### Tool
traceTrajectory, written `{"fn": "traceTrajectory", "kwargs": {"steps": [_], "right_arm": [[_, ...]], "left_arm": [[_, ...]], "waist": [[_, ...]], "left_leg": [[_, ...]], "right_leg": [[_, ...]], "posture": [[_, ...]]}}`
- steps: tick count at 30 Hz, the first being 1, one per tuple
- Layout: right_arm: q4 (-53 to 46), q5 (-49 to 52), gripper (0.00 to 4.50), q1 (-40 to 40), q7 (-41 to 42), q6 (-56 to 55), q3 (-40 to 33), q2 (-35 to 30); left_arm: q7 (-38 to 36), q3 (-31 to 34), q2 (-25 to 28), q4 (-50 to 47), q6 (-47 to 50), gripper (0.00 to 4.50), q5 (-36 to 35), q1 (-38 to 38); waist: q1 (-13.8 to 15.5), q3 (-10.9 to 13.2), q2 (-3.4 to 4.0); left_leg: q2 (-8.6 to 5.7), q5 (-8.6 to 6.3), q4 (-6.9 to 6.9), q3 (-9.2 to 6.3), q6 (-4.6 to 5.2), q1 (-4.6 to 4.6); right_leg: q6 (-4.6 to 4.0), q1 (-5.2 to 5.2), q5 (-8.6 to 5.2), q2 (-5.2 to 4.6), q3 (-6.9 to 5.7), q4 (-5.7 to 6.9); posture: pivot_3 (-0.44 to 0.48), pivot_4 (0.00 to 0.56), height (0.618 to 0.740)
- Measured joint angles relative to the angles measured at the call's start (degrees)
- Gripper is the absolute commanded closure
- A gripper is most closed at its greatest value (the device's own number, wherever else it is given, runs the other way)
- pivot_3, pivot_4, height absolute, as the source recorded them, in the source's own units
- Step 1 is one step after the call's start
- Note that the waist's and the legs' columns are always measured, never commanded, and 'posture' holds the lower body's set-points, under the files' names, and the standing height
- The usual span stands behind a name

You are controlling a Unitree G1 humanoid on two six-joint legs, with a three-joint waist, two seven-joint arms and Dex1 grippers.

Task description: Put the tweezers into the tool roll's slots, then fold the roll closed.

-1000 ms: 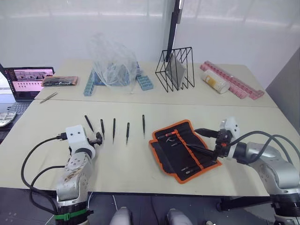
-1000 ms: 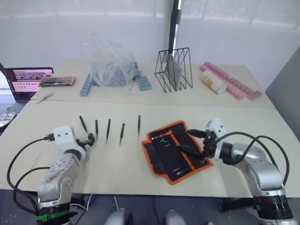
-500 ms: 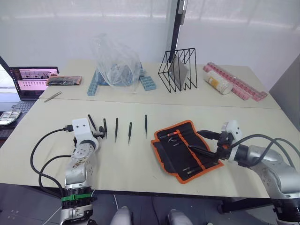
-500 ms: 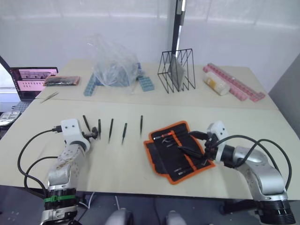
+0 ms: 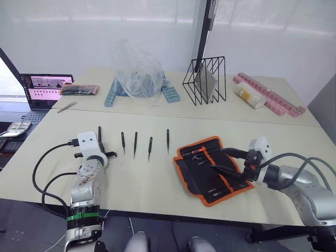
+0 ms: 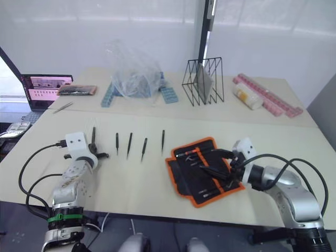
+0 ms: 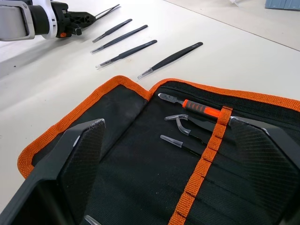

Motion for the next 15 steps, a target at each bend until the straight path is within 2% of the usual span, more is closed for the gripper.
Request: {"fn": "traceTrajectory", "kwargs": {"steps": [10,15], "right_arm": [[-0.3,0.0,0.00,1.4,-0.2,-0.1,-0.4,0.0],[-1.6,0.0,0.00,2.8,-1.1,-0.1,-2.0,-0.1]], "left_arm": [[-0.9,-0.1,0.6,0.5,-1.3,4.47,0.1,0.1],[-4.8,-1.8,3.9,-3.6,-0.3,4.47,0.2,3.4]], "waist": [[-0.1,0.0,0.00],[-0.7,0.0,-0.05]], "left_leg": [[-0.03,0.02,0.00,-0.13,-0.01,-0.04],[-0.02,0.01,0.00,-0.23,-0.01,-0.23]], "right_leg": [[0.00,0.02,0.00,-0.01,-0.08,-0.02],[0.00,-0.09,0.00,0.00,-0.15,-0.07]], "posture": [[0.000,0.150,0.705],[0.000,0.150,0.705]]}}
